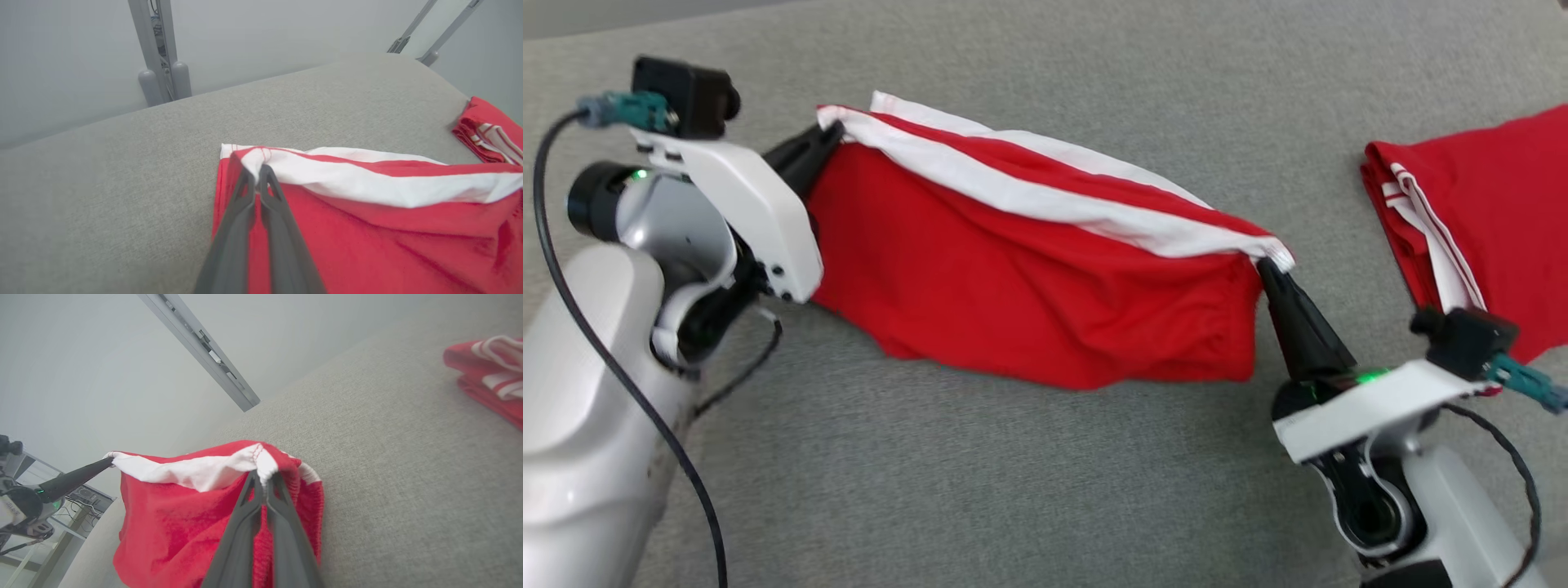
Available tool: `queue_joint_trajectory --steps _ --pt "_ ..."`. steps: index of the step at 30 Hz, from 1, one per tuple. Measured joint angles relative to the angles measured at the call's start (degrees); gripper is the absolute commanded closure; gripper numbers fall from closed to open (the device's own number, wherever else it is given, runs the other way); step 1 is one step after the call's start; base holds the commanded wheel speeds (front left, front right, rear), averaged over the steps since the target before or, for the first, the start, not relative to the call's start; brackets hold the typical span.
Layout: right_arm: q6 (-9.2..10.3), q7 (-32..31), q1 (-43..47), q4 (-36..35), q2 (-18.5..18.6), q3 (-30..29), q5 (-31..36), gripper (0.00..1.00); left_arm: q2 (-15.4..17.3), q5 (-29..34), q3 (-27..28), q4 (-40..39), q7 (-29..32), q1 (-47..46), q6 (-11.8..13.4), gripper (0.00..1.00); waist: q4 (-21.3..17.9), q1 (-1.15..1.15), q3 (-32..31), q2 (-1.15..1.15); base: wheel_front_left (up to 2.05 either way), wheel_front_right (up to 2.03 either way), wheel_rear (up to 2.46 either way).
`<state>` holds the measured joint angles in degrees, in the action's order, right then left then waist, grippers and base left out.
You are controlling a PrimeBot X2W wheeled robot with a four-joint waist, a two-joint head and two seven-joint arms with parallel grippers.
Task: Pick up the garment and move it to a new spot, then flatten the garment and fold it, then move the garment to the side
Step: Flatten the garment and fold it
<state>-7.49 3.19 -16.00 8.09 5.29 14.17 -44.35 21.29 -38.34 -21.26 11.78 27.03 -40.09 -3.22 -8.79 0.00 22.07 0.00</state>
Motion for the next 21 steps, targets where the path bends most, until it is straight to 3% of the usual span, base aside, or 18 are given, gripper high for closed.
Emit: queue_joint_trajectory --steps 7,15,16,17,18,19,20,21 --pt "0.00 4.04 -7.52 6.60 -0.55 5.10 -2.40 1.00 -0.92 -0.11 -0.08 15.85 -3.49 -9.72 -2.82 1.00 -3.05 0.00 2.99 0.00 0.00 0.00 0.00" --pt "0.00 7.80 -13.81 12.51 0.29 11.18 -6.04 1.00 -1.89 -1.04 -2.12 30.07 -5.86 -16.78 -4.03 1.00 -5.71 0.00 4.62 0.00 0.00 0.00 0.00" --pt "0.00 8.01 -14.26 12.98 0.44 11.81 -6.55 0.95 -2.10 -1.30 -2.49 31.08 -5.90 -17.19 -4.07 1.00 -5.80 0.00 4.69 0.00 0.00 0.00 0.00" --pt "0.00 8.21 -14.62 13.30 0.60 12.29 -7.17 0.55 -2.30 -1.48 -2.86 32.15 -5.93 -17.59 -4.22 1.00 -5.84 0.00 4.72 0.00 0.00 0.00 0.00" --pt "0.00 8.38 -14.95 13.54 0.83 13.02 -7.81 0.07 -2.52 -2.01 -3.14 33.18 -5.90 -17.94 -4.21 0.89 -5.87 0.00 4.71 0.00 0.00 0.00 0.00" --pt "0.00 8.45 -15.27 13.56 1.15 13.91 -8.35 0.00 -2.68 -2.27 -3.55 33.86 -5.98 -18.18 -4.22 0.59 -5.88 0.00 4.67 0.00 0.00 0.00 0.00" --pt "0.00 8.65 -15.55 13.49 1.53 14.60 -8.49 0.00 -2.80 -2.60 -3.80 34.45 -6.42 -18.41 -4.22 0.11 -5.90 0.00 4.64 0.00 0.00 0.00 0.00" --pt "0.00 8.93 -15.68 13.44 2.02 15.07 -8.75 0.00 -2.89 -2.91 -4.24 34.78 -6.98 -18.63 -4.22 0.00 -5.88 0.00 4.58 0.00 0.00 0.00 0.00"
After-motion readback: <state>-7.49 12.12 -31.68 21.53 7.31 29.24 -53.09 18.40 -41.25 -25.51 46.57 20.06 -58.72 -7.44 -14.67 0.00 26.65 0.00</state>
